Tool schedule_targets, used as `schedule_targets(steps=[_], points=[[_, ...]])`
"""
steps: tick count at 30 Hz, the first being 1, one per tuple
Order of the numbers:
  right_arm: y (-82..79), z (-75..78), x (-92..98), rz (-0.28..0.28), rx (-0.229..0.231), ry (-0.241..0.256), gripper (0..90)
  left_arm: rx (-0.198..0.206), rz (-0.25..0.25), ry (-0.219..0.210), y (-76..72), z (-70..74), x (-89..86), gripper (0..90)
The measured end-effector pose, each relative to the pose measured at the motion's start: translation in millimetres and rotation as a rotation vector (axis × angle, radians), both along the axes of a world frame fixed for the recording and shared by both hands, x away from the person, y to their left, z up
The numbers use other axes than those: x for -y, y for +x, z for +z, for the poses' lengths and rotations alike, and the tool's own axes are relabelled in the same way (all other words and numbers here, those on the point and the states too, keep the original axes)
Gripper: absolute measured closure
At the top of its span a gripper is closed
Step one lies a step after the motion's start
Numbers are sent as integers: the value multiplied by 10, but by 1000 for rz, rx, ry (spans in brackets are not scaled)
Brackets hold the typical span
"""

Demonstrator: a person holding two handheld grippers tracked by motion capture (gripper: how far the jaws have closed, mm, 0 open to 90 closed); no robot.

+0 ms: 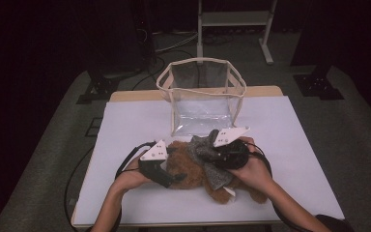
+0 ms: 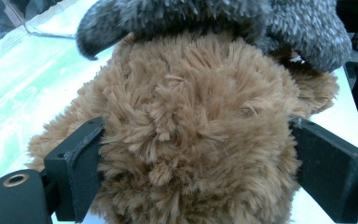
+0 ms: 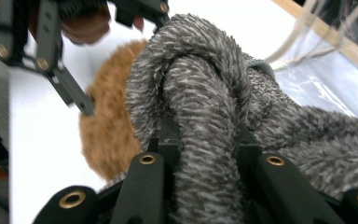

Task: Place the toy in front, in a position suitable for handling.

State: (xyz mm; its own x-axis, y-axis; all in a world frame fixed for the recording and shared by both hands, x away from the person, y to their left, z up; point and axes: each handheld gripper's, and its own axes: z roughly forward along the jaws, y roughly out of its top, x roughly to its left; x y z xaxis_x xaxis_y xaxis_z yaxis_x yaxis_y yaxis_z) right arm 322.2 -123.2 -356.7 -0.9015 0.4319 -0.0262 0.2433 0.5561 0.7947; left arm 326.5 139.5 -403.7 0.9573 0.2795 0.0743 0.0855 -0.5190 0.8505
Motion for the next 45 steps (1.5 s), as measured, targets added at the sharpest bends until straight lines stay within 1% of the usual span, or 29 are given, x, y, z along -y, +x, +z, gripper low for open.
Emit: schedule_targets(steps=[3,6,8,9,11,13,14,15,17,18,20,21,23,24,26,27,28,29,30,31,32,34,36,38,39,40,42,44,45], points=[[22,33,-164,51,-25,25,737,1,2,4,-3,0,1,111],[38,41,-294,85,-17,2,738,1,6,12,-3,-11,-21,115],[61,66,-272,97,-20,-21,738,0,2,3,-6,-16,-28,121],[81,94,-229,84,-26,-32,738,0,0,3,-7,-14,-24,121],[141,164,-75,19,7,-52,738,4,-4,11,-15,-12,-16,122],[239,243,127,-47,-23,-36,737,1,-9,16,-20,-11,-14,121],[275,280,232,-76,-7,-28,737,4,-12,19,-21,-9,-14,121],[307,315,329,-106,-9,-15,737,6,-14,22,-21,-7,-14,121],[372,346,487,-139,-42,6,736,5,-16,25,-17,0,-12,121],[387,337,532,-146,-55,4,735,7,-15,25,-13,8,-11,121],[399,265,551,-126,-95,-6,733,7,-17,30,-8,45,-20,121],[392,209,526,-106,-115,-15,733,9,-16,23,-11,73,-27,121],[345,81,433,-63,-147,-41,733,19,-30,-12,-29,142,-44,129],[305,23,383,-42,-157,-36,734,31,-29,-32,-43,177,-44,132],[207,-49,310,5,-182,-1,734,50,-23,-57,-63,232,-28,135],[146,-62,286,23,-191,19,733,54,-25,-67,-68,241,-16,160],[87,-69,268,38,-187,28,731,49,-27,-68,-71,237,0,192],[28,-66,257,44,-171,23,730,40,-30,-46,-67,217,18,219],[-19,-58,261,45,-151,22,729,29,-31,-17,-63,183,38,228],[-46,-48,280,43,-142,27,729,5,-37,-10,-58,149,46,245],[-56,-34,310,41,-137,40,729,-10,-41,-24,-57,123,46,275],[-32,15,394,21,-130,52,729,-16,-38,-27,-60,106,42,304],[14,72,486,-38,-97,53,728,-24,-43,-19,-69,119,47,307],[68,100,565,-82,-97,69,724,-22,-56,-15,-80,119,49,306],[79,92,582,-82,-105,86,717,-23,-58,-15,-78,119,47,303],[74,72,579,-77,-106,83,710,-26,-58,-17,-75,122,43,300],[35,-7,524,-56,-111,70,698,-26,-61,-15,-69,141,39,270],[-34,-108,451,-40,-124,72,699,13,-36,-2,-60,165,35,162],[-72,-137,437,-41,-121,79,700,15,-18,-8,-50,169,27,112]])
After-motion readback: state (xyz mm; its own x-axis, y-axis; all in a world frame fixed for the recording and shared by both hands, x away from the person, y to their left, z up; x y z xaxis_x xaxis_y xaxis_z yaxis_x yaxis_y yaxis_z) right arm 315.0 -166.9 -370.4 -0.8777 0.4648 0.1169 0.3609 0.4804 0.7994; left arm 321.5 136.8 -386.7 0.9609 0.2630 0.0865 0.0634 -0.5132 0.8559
